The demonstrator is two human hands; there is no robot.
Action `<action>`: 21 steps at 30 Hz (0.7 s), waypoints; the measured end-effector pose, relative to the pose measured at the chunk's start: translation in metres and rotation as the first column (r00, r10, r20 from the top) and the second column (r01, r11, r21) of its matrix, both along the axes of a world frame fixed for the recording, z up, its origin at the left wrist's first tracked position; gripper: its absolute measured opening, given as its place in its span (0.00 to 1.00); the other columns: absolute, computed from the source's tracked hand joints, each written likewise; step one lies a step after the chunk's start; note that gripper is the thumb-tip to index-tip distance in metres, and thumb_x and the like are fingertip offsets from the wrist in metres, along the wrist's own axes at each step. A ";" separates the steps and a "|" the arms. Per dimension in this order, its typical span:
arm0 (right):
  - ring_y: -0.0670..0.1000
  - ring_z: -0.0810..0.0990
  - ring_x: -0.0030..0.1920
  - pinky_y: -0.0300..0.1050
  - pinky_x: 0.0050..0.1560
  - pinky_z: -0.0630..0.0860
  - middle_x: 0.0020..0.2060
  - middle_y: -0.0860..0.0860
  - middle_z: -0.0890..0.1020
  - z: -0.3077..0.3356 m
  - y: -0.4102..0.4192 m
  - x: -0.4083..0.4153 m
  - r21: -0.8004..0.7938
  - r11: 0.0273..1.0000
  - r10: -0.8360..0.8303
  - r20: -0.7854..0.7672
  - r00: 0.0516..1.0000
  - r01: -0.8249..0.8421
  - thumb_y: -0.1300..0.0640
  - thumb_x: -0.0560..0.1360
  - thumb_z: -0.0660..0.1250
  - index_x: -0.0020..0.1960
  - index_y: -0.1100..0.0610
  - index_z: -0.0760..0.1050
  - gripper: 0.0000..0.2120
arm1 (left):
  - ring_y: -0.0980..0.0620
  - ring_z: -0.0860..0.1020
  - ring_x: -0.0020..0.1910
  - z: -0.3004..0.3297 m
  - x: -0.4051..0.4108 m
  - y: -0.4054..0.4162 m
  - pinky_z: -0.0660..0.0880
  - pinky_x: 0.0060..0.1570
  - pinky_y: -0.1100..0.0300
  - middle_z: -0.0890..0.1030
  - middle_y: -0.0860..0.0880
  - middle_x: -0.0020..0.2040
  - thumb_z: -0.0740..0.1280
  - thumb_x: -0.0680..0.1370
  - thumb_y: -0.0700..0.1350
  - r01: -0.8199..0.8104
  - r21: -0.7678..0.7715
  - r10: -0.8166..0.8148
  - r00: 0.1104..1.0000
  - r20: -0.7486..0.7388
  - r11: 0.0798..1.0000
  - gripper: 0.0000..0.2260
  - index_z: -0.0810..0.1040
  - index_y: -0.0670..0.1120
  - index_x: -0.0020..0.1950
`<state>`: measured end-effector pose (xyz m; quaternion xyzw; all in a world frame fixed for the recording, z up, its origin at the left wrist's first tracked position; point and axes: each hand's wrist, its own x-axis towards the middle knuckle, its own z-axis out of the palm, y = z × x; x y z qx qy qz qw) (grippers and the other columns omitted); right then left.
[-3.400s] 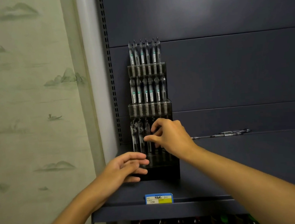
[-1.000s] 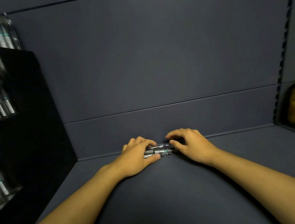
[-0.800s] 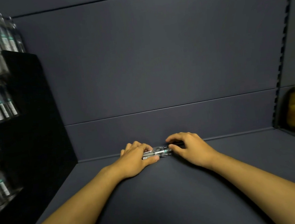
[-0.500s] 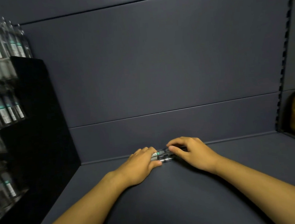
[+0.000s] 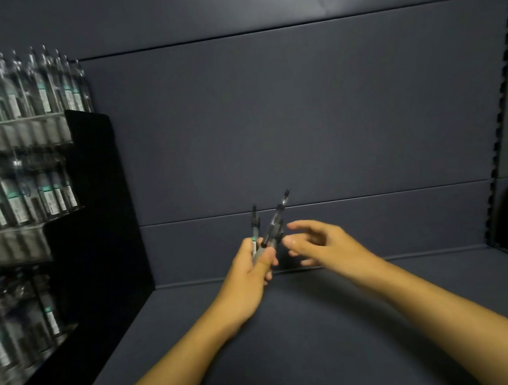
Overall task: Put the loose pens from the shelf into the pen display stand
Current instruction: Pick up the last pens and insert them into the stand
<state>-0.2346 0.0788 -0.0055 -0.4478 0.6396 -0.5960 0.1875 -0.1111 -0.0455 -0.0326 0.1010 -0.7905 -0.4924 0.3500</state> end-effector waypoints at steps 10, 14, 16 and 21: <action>0.45 0.84 0.50 0.50 0.60 0.78 0.46 0.45 0.85 -0.012 -0.033 0.047 -0.095 0.981 -0.186 -0.184 0.965 0.170 0.49 0.75 0.71 0.54 0.46 0.79 0.08 | 0.73 0.77 0.50 -0.021 -0.002 0.040 0.72 0.50 0.76 0.75 0.55 0.57 0.48 0.85 0.35 0.037 -0.144 -0.050 0.995 -0.089 0.989 0.15 0.69 0.47 0.63; 0.46 0.84 0.49 0.52 0.59 0.79 0.45 0.44 0.85 -0.017 -0.030 0.048 -0.160 0.975 -0.172 -0.115 0.978 0.152 0.54 0.77 0.71 0.54 0.45 0.78 0.08 | 0.73 0.69 0.64 -0.023 -0.006 0.042 0.66 0.60 0.76 0.71 0.58 0.66 0.56 0.82 0.33 0.066 -0.019 -0.068 0.992 -0.107 0.998 0.21 0.61 0.51 0.70; 0.46 0.85 0.49 0.52 0.59 0.79 0.45 0.44 0.85 -0.021 -0.029 0.048 -0.166 0.974 -0.170 -0.108 0.979 0.151 0.55 0.77 0.70 0.53 0.44 0.78 0.08 | 0.73 0.69 0.64 -0.026 -0.006 0.044 0.66 0.60 0.76 0.71 0.59 0.65 0.57 0.81 0.35 0.065 -0.015 -0.066 0.991 -0.116 0.998 0.20 0.62 0.54 0.69; 0.48 0.85 0.50 0.55 0.58 0.79 0.45 0.48 0.86 -0.028 -0.027 0.046 -0.181 0.969 -0.190 -0.095 0.977 0.170 0.52 0.76 0.71 0.50 0.43 0.79 0.05 | 0.75 0.71 0.60 -0.026 -0.009 0.045 0.67 0.58 0.77 0.73 0.56 0.64 0.53 0.83 0.32 0.089 0.033 -0.085 0.991 -0.102 0.995 0.17 0.64 0.48 0.69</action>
